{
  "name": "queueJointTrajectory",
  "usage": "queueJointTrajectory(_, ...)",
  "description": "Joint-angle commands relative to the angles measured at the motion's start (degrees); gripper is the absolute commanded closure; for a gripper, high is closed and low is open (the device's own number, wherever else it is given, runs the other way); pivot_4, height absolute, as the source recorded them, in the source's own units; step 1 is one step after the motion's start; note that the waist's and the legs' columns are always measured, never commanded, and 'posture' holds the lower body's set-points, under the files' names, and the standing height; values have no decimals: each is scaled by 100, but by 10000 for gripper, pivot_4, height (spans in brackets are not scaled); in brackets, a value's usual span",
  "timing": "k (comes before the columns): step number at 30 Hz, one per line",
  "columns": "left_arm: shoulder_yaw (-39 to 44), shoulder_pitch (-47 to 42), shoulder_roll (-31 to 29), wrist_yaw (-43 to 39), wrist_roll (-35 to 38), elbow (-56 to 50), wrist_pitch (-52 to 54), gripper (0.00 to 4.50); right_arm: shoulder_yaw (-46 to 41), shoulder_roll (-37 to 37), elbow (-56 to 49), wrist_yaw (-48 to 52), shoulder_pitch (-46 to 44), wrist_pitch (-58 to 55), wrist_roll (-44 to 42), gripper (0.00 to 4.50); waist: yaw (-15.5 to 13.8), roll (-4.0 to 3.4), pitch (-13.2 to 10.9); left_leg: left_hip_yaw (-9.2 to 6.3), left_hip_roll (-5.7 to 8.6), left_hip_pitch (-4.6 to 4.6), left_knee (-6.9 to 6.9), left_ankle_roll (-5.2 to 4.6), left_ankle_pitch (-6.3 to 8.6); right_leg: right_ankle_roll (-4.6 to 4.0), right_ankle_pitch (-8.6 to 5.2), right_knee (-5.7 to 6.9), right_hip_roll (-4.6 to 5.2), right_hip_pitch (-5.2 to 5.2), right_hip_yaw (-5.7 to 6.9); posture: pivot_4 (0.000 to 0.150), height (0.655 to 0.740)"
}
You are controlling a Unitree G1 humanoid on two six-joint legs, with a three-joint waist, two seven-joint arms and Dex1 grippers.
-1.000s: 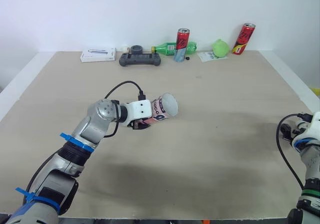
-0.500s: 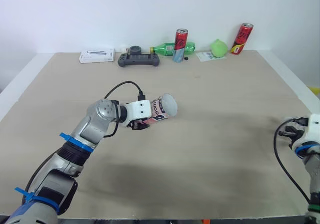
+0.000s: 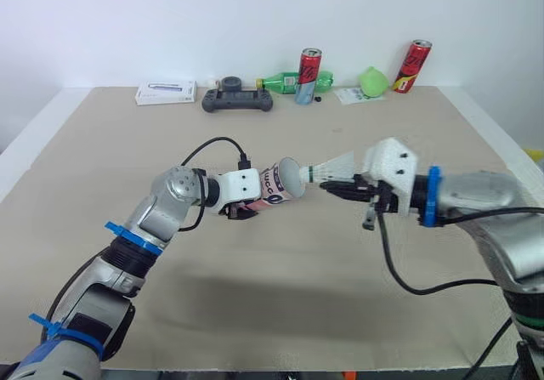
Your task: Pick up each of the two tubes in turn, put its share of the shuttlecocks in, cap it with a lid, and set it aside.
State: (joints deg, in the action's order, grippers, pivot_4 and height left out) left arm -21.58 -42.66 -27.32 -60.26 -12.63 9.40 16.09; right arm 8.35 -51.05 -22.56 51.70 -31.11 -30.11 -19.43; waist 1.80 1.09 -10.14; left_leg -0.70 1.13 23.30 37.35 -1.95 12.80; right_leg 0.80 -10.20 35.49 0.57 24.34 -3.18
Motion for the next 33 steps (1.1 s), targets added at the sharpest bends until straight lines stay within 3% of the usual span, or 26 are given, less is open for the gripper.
queueJointTrajectory(1,-172,109,6,-29,-42,54,69,14003,498,144,477,155,-517,567,739,43045,-10,0,0,0,3,0,0,-5,3,4,3,1,1,1,-1,1500,7377)
queueJointTrajectory(5,-168,143,-10,-12,-38,-32,136,14003,696,426,783,359,-901,789,923,43045,-24,2,1,-4,-1,-3,-3,-14,8,3,4,7,-6,1,2,1500,7377)
queueJointTrajectory(8,-147,185,-45,20,-38,-75,179,14003,489,388,550,731,-1001,516,552,35440,-37,1,1,-12,-7,-3,-3,-14,8,2,4,12,-15,1,7,1500,7377)
queueJointTrajectory(14,-131,202,-63,77,-22,-67,198,14003,60,122,370,1195,-1162,95,77,9217,-45,1,0,-19,-8,-3,-3,-14,8,0,2,15,-14,1,13,1500,7377)
queueJointTrajectory(15,-128,202,-64,84,-20,-60,196,14003,-6,87,459,1262,-1264,24,10,7022,-46,1,0,-19,-9,-3,-1,-14,8,-1,2,14,-14,1,15,1500,7377)
queueJointTrajectory(17,-127,201,-68,96,-17,-53,196,14003,-70,84,698,1334,-1500,-68,-34,7022,-45,1,0,-17,-10,-5,0,-14,8,-1,3,15,-13,1,15,1500,7377)
queueJointTrajectory(21,-139,212,-59,111,-16,-98,234,14003,216,326,1274,1430,-1950,24,140,21832,-44,1,1,-12,-19,-10,1,-14,8,-3,3,16,-13,1,24,1500,7377)
queueJointTrajectory(22,-140,207,-57,113,-16,-97,239,14003,368,426,1398,1455,-2038,70,238,28175,-44,1,1,-10,-23,-13,1,-14,8,-4,4,16,-14,1,30,1500,7377)
queueJointTrajectory(26,-138,188,-54,118,-18,-81,241,14003,787,646,1759,1610,-2255,227,611,44330,-44,0,1,-10,-23,-13,1,-14,8,-6,5,29,-14,6,33,1500,7377)
queueJointTrajectory(33,-152,225,-35,127,-16,-193,327,14003,2041,1321,2676,1861,-2636,1170,1862,44330,-44,0,1,-3,-23,-14,2,-14,8,-19,-3,60,-17,21,33,1500,7377)
